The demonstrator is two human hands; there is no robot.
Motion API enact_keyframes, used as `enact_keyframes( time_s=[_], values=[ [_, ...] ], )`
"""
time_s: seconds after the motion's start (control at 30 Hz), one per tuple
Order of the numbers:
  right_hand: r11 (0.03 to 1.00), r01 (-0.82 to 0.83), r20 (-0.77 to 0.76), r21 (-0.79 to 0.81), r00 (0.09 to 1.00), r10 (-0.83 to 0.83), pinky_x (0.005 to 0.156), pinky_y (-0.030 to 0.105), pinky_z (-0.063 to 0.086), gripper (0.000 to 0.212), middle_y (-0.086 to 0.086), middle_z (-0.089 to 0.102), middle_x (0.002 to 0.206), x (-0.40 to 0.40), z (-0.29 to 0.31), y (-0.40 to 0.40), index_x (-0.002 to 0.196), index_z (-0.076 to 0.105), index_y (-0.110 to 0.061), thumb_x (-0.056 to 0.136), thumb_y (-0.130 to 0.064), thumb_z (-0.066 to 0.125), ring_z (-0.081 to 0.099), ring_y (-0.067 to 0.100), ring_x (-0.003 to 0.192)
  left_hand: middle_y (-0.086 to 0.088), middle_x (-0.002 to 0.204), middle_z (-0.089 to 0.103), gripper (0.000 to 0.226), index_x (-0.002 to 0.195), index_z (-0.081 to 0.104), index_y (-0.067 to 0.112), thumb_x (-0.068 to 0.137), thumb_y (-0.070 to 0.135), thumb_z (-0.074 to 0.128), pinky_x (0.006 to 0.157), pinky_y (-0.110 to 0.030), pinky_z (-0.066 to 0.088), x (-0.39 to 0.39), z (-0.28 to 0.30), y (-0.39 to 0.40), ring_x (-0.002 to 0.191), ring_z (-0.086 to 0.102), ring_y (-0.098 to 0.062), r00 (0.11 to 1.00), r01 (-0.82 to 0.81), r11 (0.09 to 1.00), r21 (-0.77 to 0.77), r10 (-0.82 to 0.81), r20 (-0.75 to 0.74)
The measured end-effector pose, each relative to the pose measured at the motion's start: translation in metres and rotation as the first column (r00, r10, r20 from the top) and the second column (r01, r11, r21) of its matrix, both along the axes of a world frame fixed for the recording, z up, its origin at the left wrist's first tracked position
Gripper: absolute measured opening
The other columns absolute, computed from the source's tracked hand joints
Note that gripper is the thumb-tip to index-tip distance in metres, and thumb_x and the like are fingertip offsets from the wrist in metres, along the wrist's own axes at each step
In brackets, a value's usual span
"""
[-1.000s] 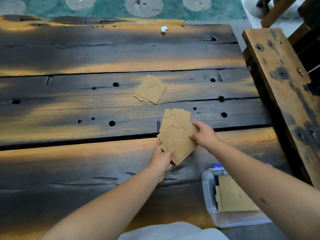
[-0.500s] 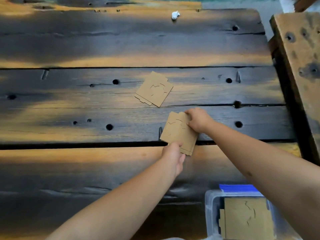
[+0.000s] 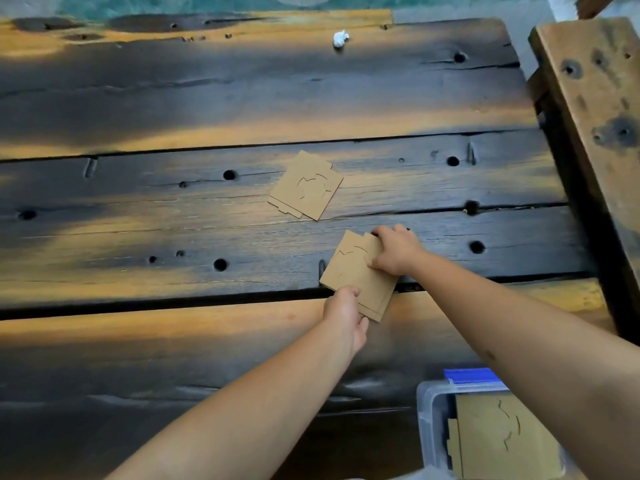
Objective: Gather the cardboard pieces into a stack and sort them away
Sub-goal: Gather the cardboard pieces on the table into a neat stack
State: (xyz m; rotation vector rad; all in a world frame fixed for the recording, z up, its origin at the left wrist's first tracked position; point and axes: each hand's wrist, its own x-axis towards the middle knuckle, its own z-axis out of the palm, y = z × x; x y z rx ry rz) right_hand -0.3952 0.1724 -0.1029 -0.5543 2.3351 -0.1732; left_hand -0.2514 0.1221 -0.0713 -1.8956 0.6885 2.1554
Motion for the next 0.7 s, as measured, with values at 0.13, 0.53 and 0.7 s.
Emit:
enact_keyframes(
  time_s=[0.13,0.53,0.7],
  values=[
    [0.991,0.124,0.100,-0.050,0.988,-0.119,0.089,0.035,0.039,0.064,0.015,0.039,0.128,0.020,0.010,0.009,0.129,0.047,-0.017,0.079,-0.045,0.073,0.047,0.029,0.106,0.004,0.102,0.058,0.024,0.117,0.054,0.019,0.092,0.019,0.051,0.083,-0.028,0.035,0.020,0.001,-0.011,0.088,0.050,-0.012,0.977,0.212,0.972,-0.097,-0.210,0.027],
    [0.652,0.647,0.429,-0.395,0.758,-0.492,0.099,0.046,0.047,0.039,0.011,0.063,0.119,0.139,0.068,0.000,0.114,0.050,-0.010,0.084,-0.019,0.073,0.059,0.027,0.110,0.000,0.099,0.058,0.026,0.113,0.040,0.013,0.093,0.021,0.054,0.070,-0.030,0.045,0.101,0.027,-0.068,0.084,0.055,-0.009,0.918,0.337,0.724,-0.601,-0.396,0.038],
    [0.597,0.687,0.478,-0.414,0.722,-0.500,0.099,0.050,0.047,0.031,0.011,0.063,0.119,0.176,0.078,-0.007,0.115,0.049,-0.011,0.089,-0.015,0.065,0.060,0.027,0.110,-0.010,0.119,0.065,0.026,0.121,0.053,0.009,0.096,0.016,0.053,0.099,-0.047,0.049,0.133,0.040,-0.082,0.107,0.062,-0.025,0.894,0.300,0.707,-0.640,-0.443,-0.071]
  ],
)
